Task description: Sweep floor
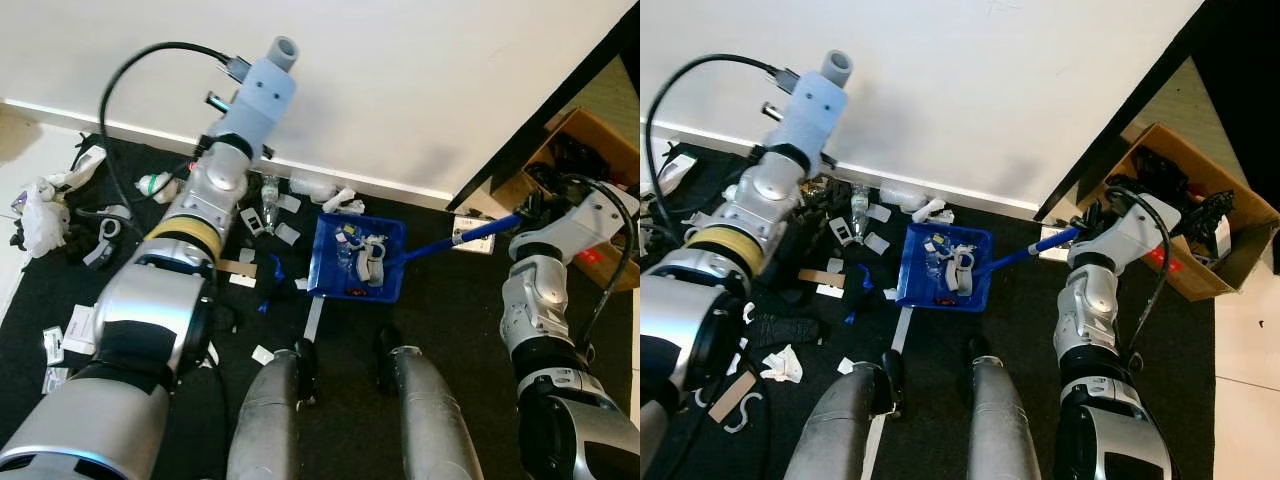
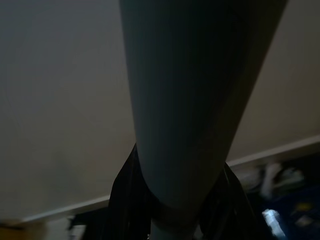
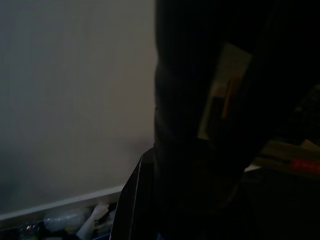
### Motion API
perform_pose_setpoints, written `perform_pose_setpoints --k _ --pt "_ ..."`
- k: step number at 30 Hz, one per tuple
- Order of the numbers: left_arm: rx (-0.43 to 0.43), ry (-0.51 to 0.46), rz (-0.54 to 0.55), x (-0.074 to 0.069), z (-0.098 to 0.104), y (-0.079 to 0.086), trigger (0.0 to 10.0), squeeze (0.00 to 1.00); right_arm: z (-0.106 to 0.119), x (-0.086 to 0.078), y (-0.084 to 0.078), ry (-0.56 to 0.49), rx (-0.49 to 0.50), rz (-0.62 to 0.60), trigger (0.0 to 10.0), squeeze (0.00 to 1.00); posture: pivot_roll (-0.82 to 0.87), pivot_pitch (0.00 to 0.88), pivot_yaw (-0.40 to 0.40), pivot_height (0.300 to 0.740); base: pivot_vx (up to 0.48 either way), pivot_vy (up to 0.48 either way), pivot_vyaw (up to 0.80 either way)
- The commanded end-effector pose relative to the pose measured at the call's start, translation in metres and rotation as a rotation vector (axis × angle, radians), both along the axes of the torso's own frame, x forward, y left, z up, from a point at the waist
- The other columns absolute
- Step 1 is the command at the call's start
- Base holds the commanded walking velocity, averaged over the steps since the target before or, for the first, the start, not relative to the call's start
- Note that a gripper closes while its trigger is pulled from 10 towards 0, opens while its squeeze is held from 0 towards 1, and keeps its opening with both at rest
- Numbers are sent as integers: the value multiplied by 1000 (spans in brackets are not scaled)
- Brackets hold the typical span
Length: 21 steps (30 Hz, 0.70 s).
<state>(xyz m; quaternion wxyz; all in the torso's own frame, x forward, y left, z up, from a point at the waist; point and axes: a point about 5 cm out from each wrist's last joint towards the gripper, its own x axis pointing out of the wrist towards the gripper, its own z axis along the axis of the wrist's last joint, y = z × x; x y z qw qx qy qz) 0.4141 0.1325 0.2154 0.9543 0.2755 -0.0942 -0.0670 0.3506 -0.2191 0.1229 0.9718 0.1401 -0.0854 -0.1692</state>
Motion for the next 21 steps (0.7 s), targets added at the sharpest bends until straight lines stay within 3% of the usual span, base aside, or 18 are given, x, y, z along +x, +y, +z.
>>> perform_pose_setpoints --k 1,4,6,7,8,10,11,12,13,15,16,17,18,19,20,21 --pt "-66 7 -7 -5 -14 -15 10000 0 -32 -11 7 147 -37 40 10000 0 -141 449 -10 740 0 0 0" --pt "-125 17 -29 -6 -16 -25 10000 0 -31 -10 14 140 -48 69 10000 0 -145 444 -13 740 0 0 0" --pt "-262 51 -68 -8 -18 -42 10000 0 -32 -9 24 143 -58 108 10000 0 -149 441 -20 740 0 0 0" --pt "-262 51 -68 -8 -18 -42 10000 0 -32 -9 24 143 -58 108 10000 0 -149 441 -20 740 0 0 0" --pt "-336 70 -86 -8 -18 -49 10000 0 -33 -9 27 149 -57 118 10000 0 -153 438 -28 740 0 0 0" --pt "-336 70 -86 -8 -18 -49 10000 0 -33 -9 27 149 -57 118 10000 0 -153 438 -28 740 0 0 0" --pt "-430 89 -103 -8 -15 -56 10000 0 -34 -9 28 155 -53 125 10000 0 -153 432 -35 740 0 0 0" --pt "-430 89 -103 -8 -15 -56 10000 0 -34 -9 28 155 -53 125 10000 0 -153 432 -35 740 0 0 0" --pt "-531 94 -123 -8 -9 -62 10000 0 -34 -8 29 161 -52 133 10000 0 -152 426 -47 740 0 0 0" --pt "-531 94 -123 -8 -9 -62 10000 0 -34 -8 29 161 -52 133 10000 0 -152 426 -47 740 0 0 0" --pt "-627 79 -143 -6 3 -66 10000 0 -34 -7 30 167 -53 144 10000 0 -147 419 -60 740 0 0 0" --pt "-627 79 -143 -6 3 -66 10000 0 -34 -7 30 167 -53 144 10000 0 -147 419 -60 740 0 0 0" --pt "-666 49 -162 -4 16 -66 10000 0 -33 -5 30 172 -56 154 10000 0 -134 407 -68 740 0 0 0" --pt "-650 7 -175 -2 29 -62 10000 0 -32 -4 30 177 -59 162 10000 0 -126 401 -69 740 0 0 0" --pt "-576 -15 -195 1 39 -54 10000 0 -32 -3 30 183 -62 166 10000 0 -120 396 -68 740 0 0 0" --pt "-576 -15 -195 1 39 -54 10000 0 -32 -3 30 183 -62 166 10000 0 -120 396 -68 740 0 0 0"
